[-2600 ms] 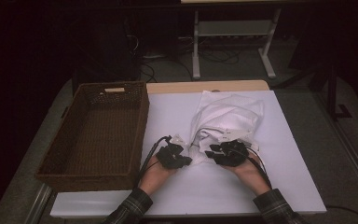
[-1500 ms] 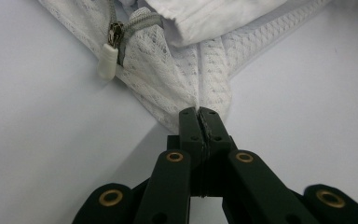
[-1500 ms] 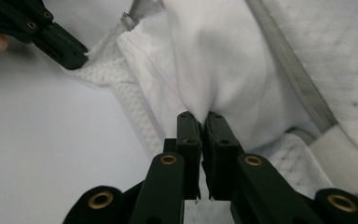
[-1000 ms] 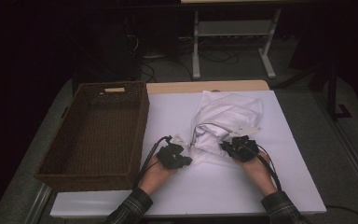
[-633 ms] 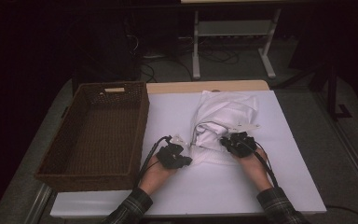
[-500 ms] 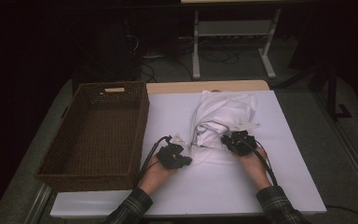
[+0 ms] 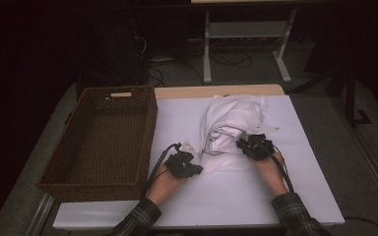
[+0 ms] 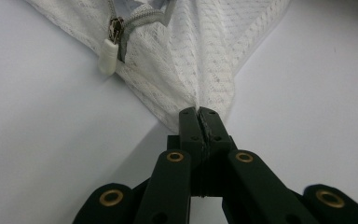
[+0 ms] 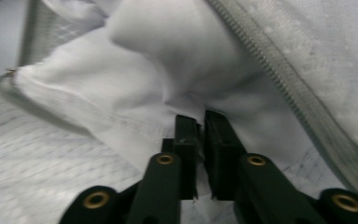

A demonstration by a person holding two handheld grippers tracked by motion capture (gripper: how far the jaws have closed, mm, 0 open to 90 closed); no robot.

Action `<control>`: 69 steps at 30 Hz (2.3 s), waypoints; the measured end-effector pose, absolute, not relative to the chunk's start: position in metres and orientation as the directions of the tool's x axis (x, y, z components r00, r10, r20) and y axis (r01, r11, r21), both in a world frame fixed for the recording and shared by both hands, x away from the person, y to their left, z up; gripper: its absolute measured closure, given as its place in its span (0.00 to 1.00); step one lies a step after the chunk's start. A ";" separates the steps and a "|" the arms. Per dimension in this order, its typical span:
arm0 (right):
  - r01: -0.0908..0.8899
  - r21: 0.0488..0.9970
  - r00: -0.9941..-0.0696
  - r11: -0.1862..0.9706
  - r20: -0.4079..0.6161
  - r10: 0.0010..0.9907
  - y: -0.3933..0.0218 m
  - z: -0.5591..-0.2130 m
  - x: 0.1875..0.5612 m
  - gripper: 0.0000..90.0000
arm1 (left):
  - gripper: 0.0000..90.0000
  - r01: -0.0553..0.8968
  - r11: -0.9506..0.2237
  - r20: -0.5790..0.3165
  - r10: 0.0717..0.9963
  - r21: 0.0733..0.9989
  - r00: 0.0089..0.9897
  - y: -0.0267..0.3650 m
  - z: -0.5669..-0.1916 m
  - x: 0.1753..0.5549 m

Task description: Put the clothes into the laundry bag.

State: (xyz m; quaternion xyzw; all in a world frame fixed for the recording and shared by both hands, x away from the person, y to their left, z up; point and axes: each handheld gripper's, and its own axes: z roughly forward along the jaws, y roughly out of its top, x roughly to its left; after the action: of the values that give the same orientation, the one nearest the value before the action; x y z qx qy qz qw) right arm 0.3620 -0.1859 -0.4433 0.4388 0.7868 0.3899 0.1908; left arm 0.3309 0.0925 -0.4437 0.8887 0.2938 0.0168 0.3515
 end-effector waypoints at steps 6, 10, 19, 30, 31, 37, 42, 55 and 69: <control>0.510 0.793 -0.585 0.333 0.036 0.810 -0.191 -0.418 0.347 0.77 | 0.99 0.509 -0.582 -0.175 0.533 0.635 0.828 0.092 -0.444 0.331; 0.460 0.825 -0.613 0.329 0.027 0.789 -0.190 -0.391 0.341 0.78 | 0.99 0.510 -0.577 -0.177 0.534 0.638 0.827 0.092 -0.444 0.331; 0.433 0.831 -0.643 0.349 0.013 0.766 -0.178 -0.374 0.358 0.97 | 0.99 0.510 -0.577 -0.179 0.533 0.637 0.827 0.093 -0.444 0.331; 0.517 0.738 -0.654 0.433 0.015 0.756 -0.159 -0.405 0.380 0.99 | 0.99 0.507 -0.579 -0.174 0.533 0.639 0.828 0.092 -0.444 0.331; 0.523 0.730 -0.657 0.441 0.016 0.753 -0.157 -0.407 0.380 1.00 | 0.99 0.506 -0.580 -0.173 0.533 0.638 0.829 0.092 -0.444 0.331; 0.537 0.708 -0.655 0.459 0.007 0.756 -0.153 -0.421 0.381 1.00 | 0.99 0.504 -0.584 -0.169 0.532 0.636 0.830 0.092 -0.444 0.331; 0.531 0.717 -0.636 0.451 -0.014 0.772 -0.149 -0.429 0.383 1.00 | 0.99 0.504 -0.586 -0.168 0.532 0.635 0.830 0.092 -0.443 0.330; 0.548 0.725 -0.578 0.416 -0.031 0.816 -0.143 -0.432 0.394 1.00 | 1.00 0.503 -0.593 -0.163 0.531 0.629 0.831 0.089 -0.442 0.328; 0.581 0.730 -0.516 0.361 -0.014 0.857 -0.142 -0.433 0.413 1.00 | 1.00 0.470 -0.616 -0.162 0.489 0.632 0.857 0.081 -0.439 0.322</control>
State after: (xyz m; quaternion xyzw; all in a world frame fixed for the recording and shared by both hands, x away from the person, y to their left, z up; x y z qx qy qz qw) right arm 0.4132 -0.1421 -0.4327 0.4491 0.8001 0.3429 0.2013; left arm 0.3220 0.0812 -0.4395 0.8988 0.2667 0.0132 0.3476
